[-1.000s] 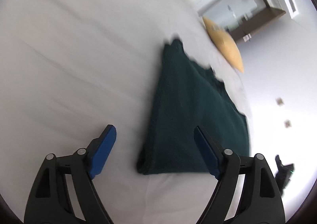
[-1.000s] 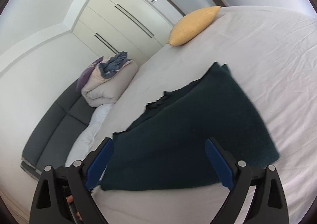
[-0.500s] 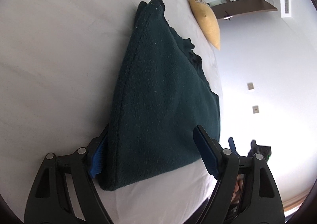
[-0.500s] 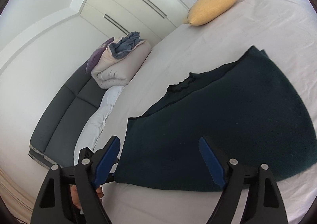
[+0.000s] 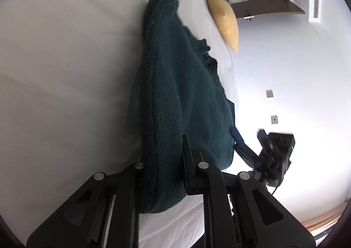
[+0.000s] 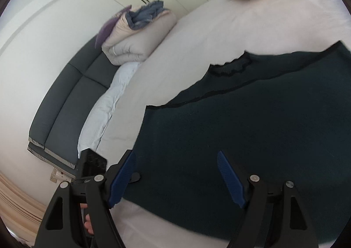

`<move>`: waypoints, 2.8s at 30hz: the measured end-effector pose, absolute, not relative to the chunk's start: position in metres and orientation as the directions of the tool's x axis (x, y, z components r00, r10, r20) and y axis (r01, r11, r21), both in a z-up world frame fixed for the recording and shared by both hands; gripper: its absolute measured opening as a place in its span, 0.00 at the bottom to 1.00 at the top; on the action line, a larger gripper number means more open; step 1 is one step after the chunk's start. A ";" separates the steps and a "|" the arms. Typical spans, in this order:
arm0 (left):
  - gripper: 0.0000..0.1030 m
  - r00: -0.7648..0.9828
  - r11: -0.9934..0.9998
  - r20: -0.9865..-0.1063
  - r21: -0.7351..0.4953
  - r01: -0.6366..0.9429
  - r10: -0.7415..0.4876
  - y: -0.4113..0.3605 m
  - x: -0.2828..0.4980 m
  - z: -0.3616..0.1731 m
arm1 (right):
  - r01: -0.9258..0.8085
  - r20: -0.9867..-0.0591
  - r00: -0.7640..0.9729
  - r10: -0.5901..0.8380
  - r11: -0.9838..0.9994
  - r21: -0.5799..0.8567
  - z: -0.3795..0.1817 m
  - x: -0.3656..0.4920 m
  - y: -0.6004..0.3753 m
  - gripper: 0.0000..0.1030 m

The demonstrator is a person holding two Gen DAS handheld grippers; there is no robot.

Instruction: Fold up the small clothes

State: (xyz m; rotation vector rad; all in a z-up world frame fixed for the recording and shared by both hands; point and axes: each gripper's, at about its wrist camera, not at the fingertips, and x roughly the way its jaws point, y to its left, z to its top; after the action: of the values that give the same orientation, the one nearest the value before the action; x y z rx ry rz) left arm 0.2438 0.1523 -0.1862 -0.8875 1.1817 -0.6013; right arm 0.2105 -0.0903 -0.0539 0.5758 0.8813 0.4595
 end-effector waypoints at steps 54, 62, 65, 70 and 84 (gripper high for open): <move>0.13 0.413 0.766 -0.823 -0.042 0.641 -0.391 -0.201 0.177 -0.094 | 0.013 -0.683 0.462 0.565 0.766 0.642 -0.078 0.288 -0.240 0.13; 0.13 0.386 0.714 -0.813 -0.053 0.698 -0.437 -0.220 0.178 -0.086 | 0.036 -0.697 0.473 0.538 0.779 0.626 -0.069 0.275 -0.298 0.13; 0.13 0.376 0.715 -0.818 -0.059 0.697 -0.434 -0.221 0.183 -0.091 | 0.050 -0.702 0.473 0.532 0.779 0.624 -0.073 0.272 -0.316 0.13; 0.23 0.355 0.735 -0.829 -0.096 0.671 -0.432 -0.213 0.206 -0.102 | 0.102 -0.715 0.470 0.517 0.773 0.626 -0.091 0.279 -0.337 0.12; 0.67 0.331 0.722 -0.768 -0.236 0.651 -0.549 -0.049 0.186 -0.061 | 0.098 -0.638 0.479 0.602 0.686 0.721 -0.087 0.214 -0.330 0.53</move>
State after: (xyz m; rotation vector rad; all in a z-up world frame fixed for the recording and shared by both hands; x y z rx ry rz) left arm 0.1863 -0.0487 -0.0610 0.1221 0.9512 -0.7868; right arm 0.2144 -0.3300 -0.0867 0.7818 1.0458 0.3488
